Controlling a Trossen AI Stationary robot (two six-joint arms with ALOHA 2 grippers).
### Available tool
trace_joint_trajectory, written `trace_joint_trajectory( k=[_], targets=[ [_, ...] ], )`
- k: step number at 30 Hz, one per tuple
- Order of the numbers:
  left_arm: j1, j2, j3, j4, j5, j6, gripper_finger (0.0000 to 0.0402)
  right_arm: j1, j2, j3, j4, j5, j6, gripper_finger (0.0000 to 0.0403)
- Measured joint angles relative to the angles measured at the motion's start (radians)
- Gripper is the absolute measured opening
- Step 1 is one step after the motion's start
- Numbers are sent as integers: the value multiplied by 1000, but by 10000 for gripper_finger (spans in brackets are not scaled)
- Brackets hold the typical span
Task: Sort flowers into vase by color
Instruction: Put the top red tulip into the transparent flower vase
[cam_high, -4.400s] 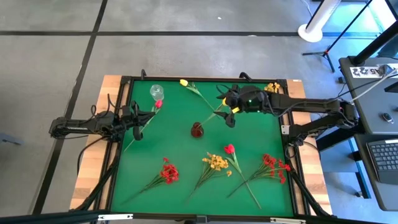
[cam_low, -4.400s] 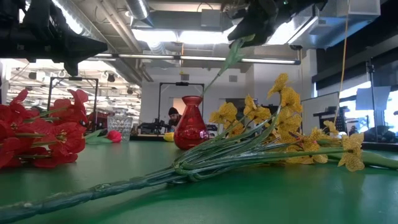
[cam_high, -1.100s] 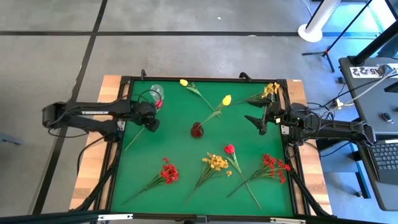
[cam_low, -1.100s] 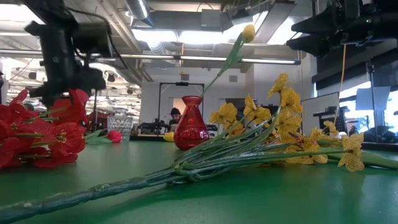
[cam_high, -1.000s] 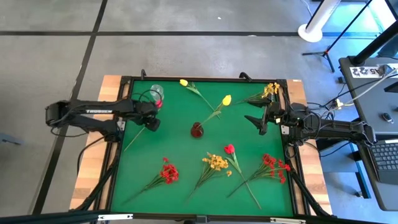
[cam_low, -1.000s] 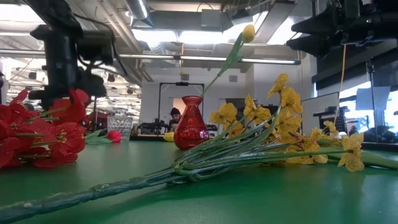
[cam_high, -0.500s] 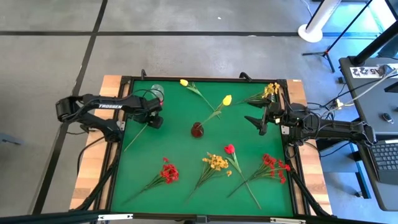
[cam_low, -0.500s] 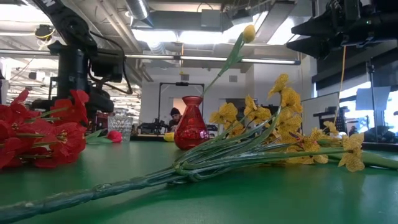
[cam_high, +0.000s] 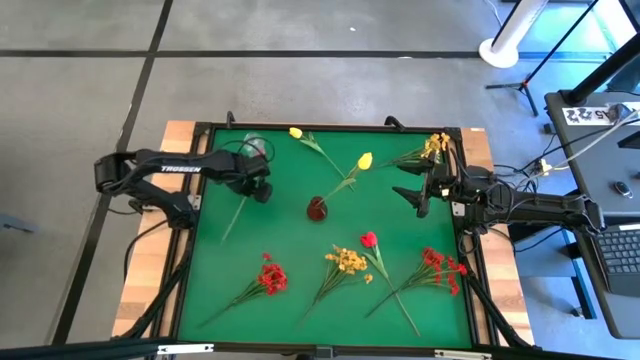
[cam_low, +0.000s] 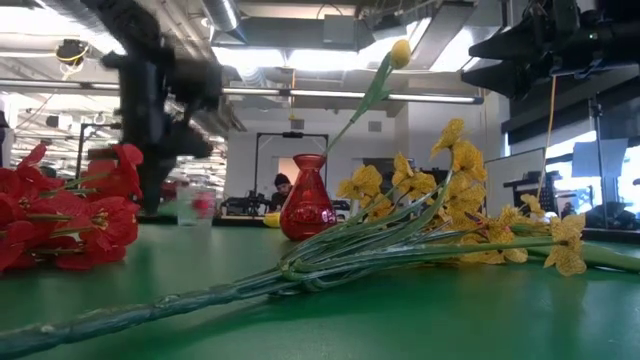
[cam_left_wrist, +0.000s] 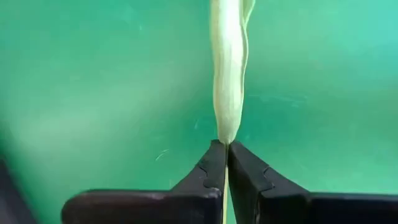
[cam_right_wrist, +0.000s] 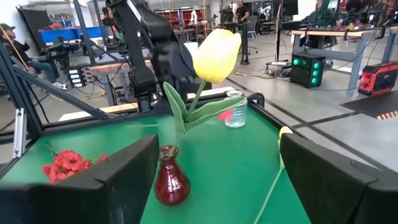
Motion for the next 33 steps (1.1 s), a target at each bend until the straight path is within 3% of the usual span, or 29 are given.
trace_joint_trajectory(
  k=[6, 10, 14, 18, 24, 30, 33],
  targets=[
    [-102, -82, 265, -196, -219, 5, 2, 0, 0, 0, 1, -26, 25, 332],
    [-170, -173, 385, -189, -362, 28, 1, 0, 0, 0, 0, -27, 32, 332],
    [-228, -266, 393, -9, -615, 149, 0, 0, 0, 0, -1, -38, 39, 332],
    [-224, -311, 338, 237, -750, 353, 0, 0, 0, 0, 1, -46, 40, 332],
    [-111, -335, 142, 713, -737, 649, 0, 0, 0, 0, 1, -52, 34, 332],
    [86, -347, -63, 1142, -537, 797, 0, 0, 0, 0, -15, -68, 34, 332],
    [176, -348, -107, 1216, -451, 819, 0, 0, 0, 1, -40, -80, 33, 332]
  ],
)
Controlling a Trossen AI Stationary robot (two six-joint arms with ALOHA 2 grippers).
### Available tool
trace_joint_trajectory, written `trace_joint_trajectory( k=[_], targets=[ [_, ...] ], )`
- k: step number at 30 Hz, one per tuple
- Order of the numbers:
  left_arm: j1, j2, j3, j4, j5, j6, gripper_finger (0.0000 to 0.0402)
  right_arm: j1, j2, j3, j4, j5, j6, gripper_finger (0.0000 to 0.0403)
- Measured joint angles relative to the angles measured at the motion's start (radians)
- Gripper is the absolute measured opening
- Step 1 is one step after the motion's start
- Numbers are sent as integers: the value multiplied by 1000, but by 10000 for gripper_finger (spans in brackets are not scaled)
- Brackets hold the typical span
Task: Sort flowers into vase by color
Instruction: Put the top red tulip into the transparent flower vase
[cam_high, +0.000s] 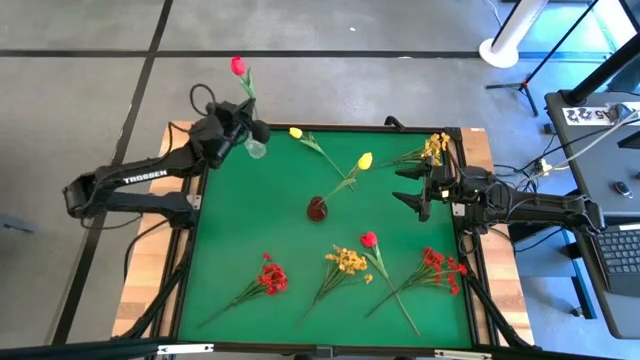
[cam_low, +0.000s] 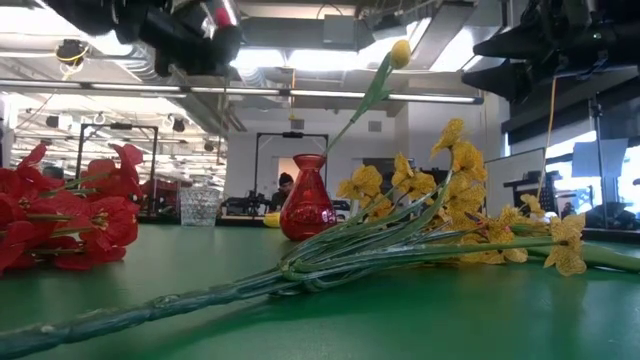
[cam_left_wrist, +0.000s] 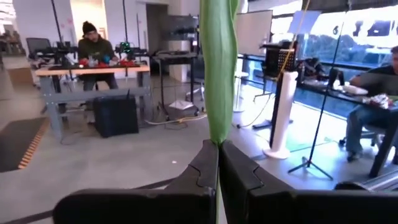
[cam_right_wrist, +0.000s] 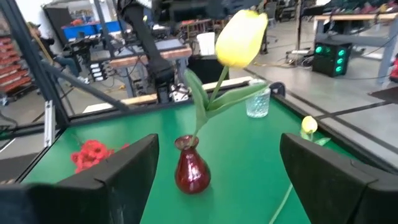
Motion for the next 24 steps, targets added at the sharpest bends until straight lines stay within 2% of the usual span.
trace_joint_trajectory(
  k=[3, 13, 19, 24],
  targets=[
    [52, 0, -4, -19, 29, 5, 0, 0, 0, 0, -17, 0, 0, 332],
    [100, -16, -1, -40, 25, 77, 0, 0, 0, 0, -11, 1, 5, 332],
    [159, 5, -38, -33, 107, 10, 0, 0, 0, 0, -10, 9, 5, 332],
    [185, 35, -73, -34, 121, -32, 0, 0, 0, 0, -11, 9, 4, 332]
  ],
)
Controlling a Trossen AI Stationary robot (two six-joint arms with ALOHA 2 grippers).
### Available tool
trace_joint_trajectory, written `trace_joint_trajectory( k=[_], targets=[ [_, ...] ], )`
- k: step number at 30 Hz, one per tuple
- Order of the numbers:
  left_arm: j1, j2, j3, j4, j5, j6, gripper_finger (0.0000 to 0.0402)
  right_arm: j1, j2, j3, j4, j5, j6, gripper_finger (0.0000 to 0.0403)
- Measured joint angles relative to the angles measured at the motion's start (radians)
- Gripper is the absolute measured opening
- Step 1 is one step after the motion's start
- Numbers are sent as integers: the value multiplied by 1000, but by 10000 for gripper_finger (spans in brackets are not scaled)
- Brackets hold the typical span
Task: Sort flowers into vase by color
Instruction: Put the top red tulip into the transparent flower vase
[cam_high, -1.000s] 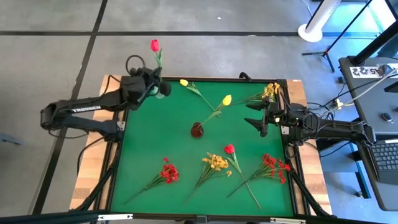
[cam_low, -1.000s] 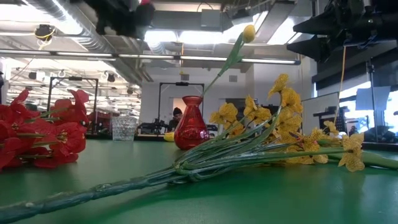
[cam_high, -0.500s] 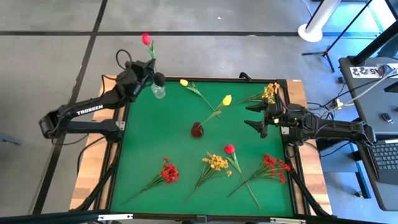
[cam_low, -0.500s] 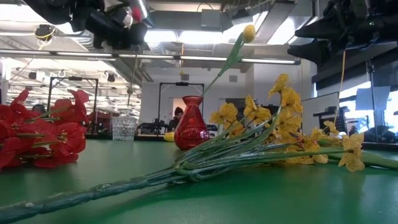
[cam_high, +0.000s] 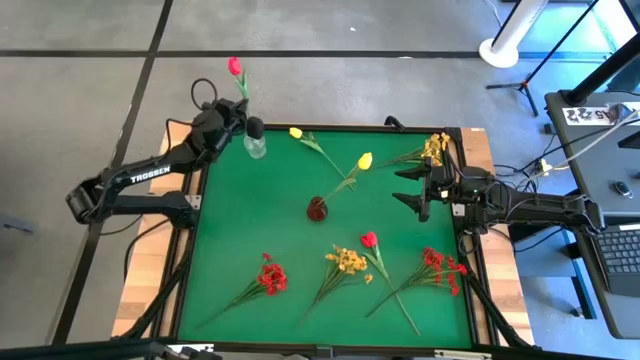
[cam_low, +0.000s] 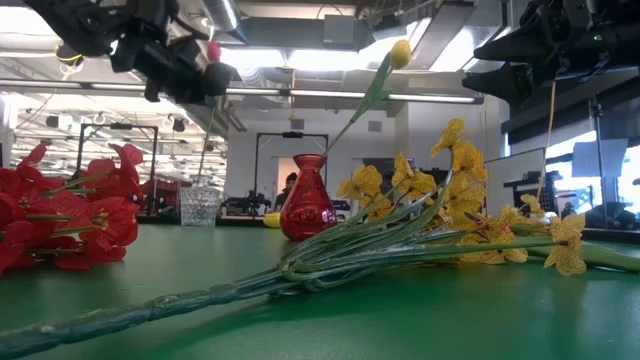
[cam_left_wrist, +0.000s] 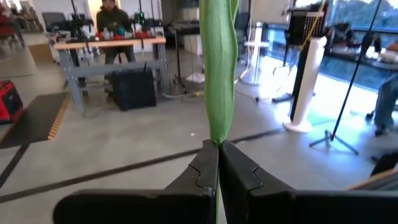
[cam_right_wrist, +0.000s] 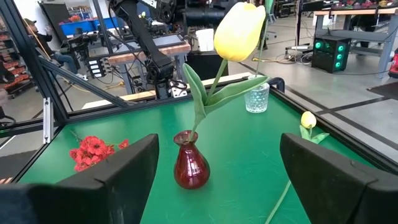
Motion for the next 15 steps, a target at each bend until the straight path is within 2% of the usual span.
trace_joint_trajectory(
  k=[6, 10, 15],
  targets=[
    [-17, 7, -3, -2, 12, 65, 16, -1, 0, 0, 0, 0, -10, 332],
    [-59, 7, -3, -3, 12, 161, 45, -1, 0, 0, 0, 4, -10, 332],
    [-105, 6, -3, -16, -52, 189, 87, -1, 0, 0, 0, 26, -11, 332]
  ],
)
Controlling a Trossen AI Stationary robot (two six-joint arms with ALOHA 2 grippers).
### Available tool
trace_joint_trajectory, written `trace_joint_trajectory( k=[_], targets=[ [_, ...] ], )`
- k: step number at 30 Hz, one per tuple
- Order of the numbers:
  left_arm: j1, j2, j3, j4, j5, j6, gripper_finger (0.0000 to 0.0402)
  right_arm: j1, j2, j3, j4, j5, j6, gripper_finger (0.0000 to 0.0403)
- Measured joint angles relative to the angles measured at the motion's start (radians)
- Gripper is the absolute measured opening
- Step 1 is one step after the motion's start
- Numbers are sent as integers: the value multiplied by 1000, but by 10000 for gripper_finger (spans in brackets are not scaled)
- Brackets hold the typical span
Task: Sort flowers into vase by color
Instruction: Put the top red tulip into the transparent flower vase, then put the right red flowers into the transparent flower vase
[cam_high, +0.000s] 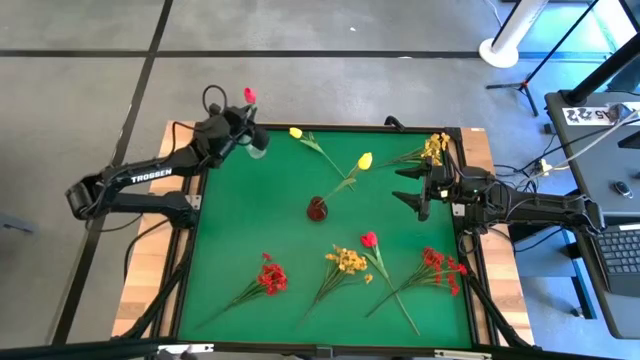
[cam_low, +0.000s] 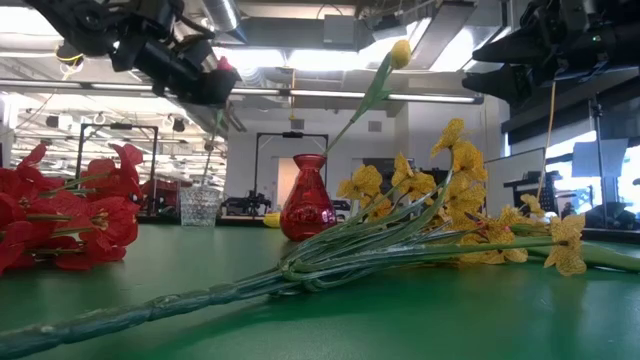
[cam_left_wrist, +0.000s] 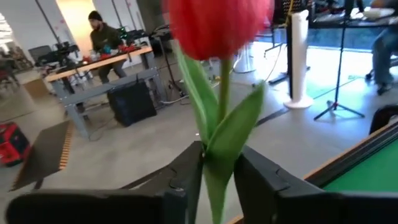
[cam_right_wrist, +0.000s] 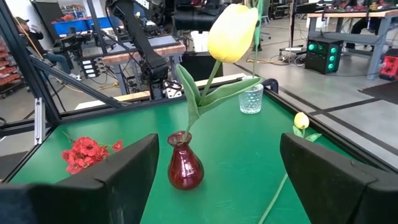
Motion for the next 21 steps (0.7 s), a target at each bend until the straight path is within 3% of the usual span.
trace_joint_trajectory(
  k=[11, 16, 21],
  targets=[
    [-64, -7, 117, -390, -237, -90, 211, 0, 0, 0, 0, 1, 3, 332],
    [-104, -16, 226, -679, -240, -264, 250, 0, 0, 0, 0, 1, 3, 332],
    [-152, -16, 311, -890, -217, -387, 255, 0, 0, 0, 0, 1, 3, 332]
  ],
)
